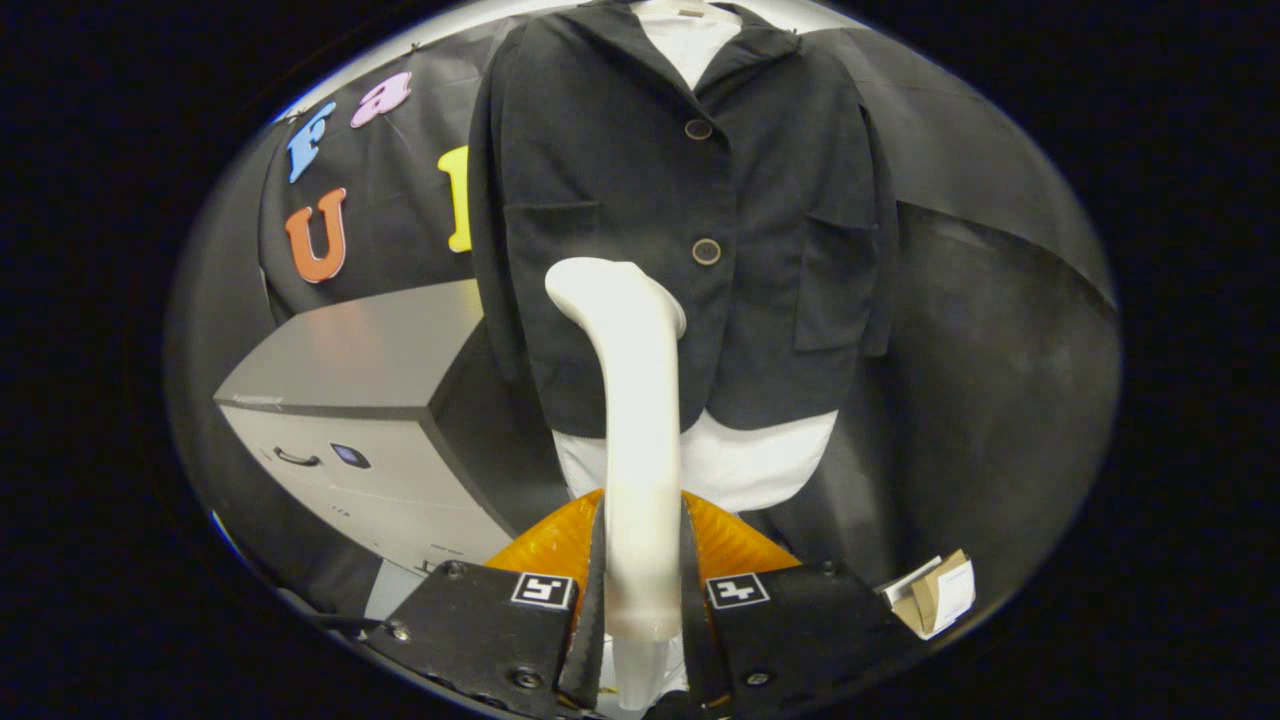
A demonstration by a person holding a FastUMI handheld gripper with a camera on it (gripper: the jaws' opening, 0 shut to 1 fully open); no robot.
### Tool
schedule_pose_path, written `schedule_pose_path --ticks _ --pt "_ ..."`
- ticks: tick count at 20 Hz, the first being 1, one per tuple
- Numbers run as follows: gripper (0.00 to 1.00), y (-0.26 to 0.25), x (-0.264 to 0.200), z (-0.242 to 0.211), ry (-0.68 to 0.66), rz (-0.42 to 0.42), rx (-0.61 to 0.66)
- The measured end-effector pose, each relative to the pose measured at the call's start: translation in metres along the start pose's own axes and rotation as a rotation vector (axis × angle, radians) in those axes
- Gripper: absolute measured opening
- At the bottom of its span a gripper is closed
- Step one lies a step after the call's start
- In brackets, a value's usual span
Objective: Iron the clothes twice with a garment steamer, once on the left side and once on the right side.
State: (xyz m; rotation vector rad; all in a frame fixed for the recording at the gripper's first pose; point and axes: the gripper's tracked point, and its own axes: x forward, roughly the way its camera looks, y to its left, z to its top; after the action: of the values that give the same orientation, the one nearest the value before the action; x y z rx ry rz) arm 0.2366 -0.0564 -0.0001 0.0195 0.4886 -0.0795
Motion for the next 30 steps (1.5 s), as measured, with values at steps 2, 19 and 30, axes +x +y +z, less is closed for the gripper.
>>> schedule_pose_path --ticks 2,19,30 --pt "0.35 0.005 0.01 -0.005 0.019 0.0 -0.006" --pt "0.36 -0.073 -0.079 0.058 -0.145 0.033 0.182" --pt "0.35 -0.148 -0.143 0.237 -0.462 -0.022 0.286"
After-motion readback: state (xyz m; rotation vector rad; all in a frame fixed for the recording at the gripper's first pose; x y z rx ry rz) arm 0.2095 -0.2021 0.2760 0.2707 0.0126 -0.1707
